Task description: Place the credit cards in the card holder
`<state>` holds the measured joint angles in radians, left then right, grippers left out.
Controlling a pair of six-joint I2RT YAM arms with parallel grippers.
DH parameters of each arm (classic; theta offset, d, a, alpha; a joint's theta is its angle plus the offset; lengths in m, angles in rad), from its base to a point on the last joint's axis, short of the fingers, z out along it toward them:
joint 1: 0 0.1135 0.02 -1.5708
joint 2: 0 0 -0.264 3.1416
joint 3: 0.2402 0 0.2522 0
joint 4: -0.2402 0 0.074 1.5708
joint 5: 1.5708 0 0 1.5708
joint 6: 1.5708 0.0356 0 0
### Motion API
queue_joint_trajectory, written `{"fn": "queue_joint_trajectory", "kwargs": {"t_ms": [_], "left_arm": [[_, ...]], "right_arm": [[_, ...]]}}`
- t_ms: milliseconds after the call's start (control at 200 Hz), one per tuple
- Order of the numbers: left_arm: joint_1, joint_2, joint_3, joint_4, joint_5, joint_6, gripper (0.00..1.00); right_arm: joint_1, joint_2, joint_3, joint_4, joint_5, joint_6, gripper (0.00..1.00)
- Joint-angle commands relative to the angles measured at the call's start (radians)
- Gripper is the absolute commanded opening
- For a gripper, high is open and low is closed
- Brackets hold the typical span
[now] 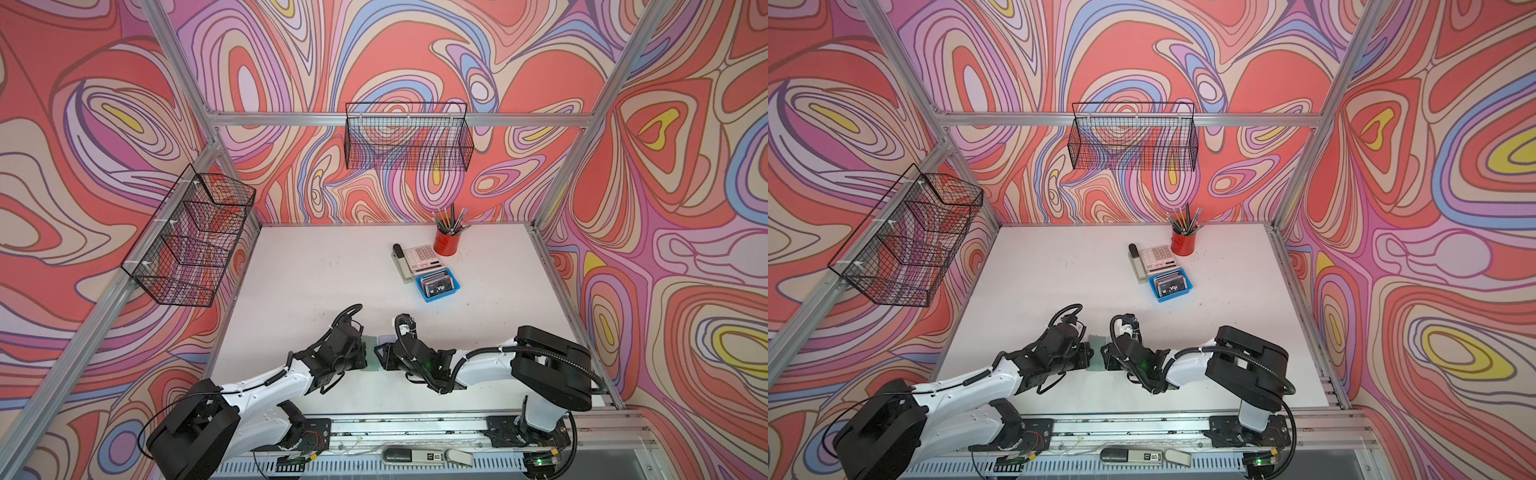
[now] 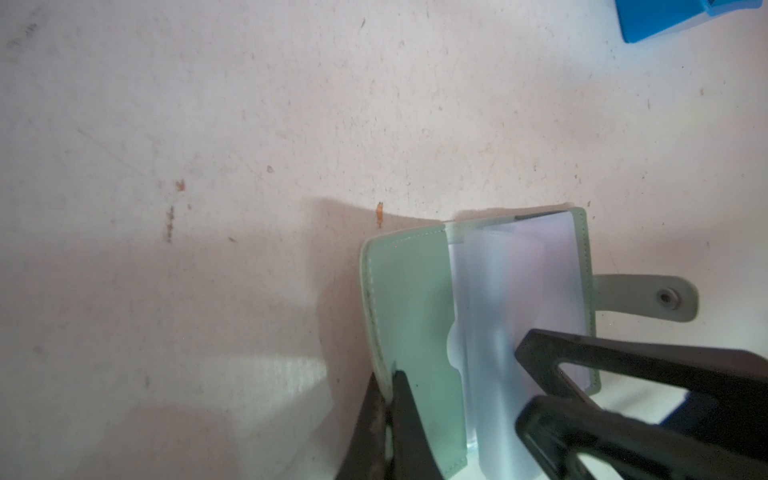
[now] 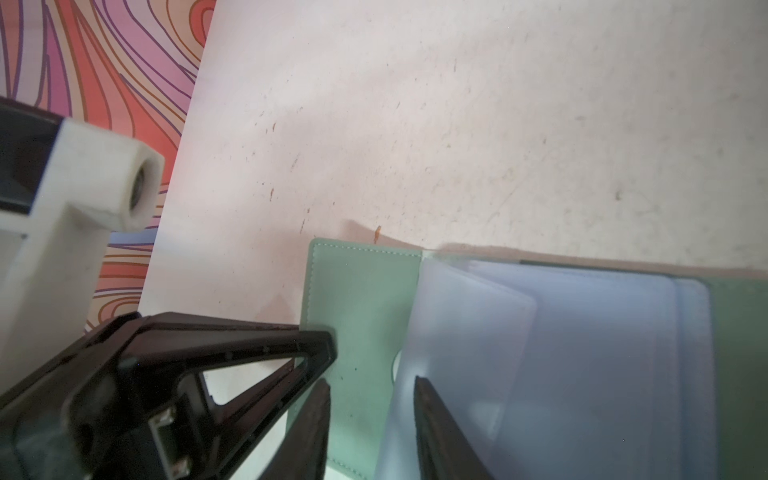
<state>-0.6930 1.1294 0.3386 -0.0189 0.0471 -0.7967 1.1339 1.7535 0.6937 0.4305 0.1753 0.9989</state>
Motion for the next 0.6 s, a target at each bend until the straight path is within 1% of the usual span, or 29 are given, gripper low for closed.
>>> {"fn": "queue_joint_trajectory", "kwargs": {"t_ms": [0,55,110,225,321,471,591], "left_arm": [[0.005,-0.002,-0.014,-0.023,-0.051,0.001,0.05],[0.006,-0.012,-0.016,-0.033,-0.064,-0.002,0.09],[0.006,-0.026,-0.019,-0.038,-0.070,-0.004,0.20],[0.008,-0.077,-0.016,-0.065,-0.080,-0.003,0.34],[0.016,-0.142,0.013,-0.140,-0.112,0.007,0.43],[0.032,-0.263,0.103,-0.310,-0.174,0.038,0.48],[0.035,-0.329,0.159,-0.342,-0.189,0.057,0.48]], "right_arm": [[0.007,0.041,-0.003,0.004,0.005,0.023,0.36],[0.007,0.047,-0.006,0.002,0.013,0.026,0.36],[0.007,0.054,-0.010,0.001,0.018,0.031,0.36],[0.007,0.064,-0.016,0.013,0.016,0.035,0.36],[0.007,0.066,-0.019,0.029,0.007,0.033,0.35],[0.007,0.063,-0.023,0.043,0.002,0.026,0.35],[0.007,0.058,-0.031,0.054,0.000,0.023,0.34]]}}
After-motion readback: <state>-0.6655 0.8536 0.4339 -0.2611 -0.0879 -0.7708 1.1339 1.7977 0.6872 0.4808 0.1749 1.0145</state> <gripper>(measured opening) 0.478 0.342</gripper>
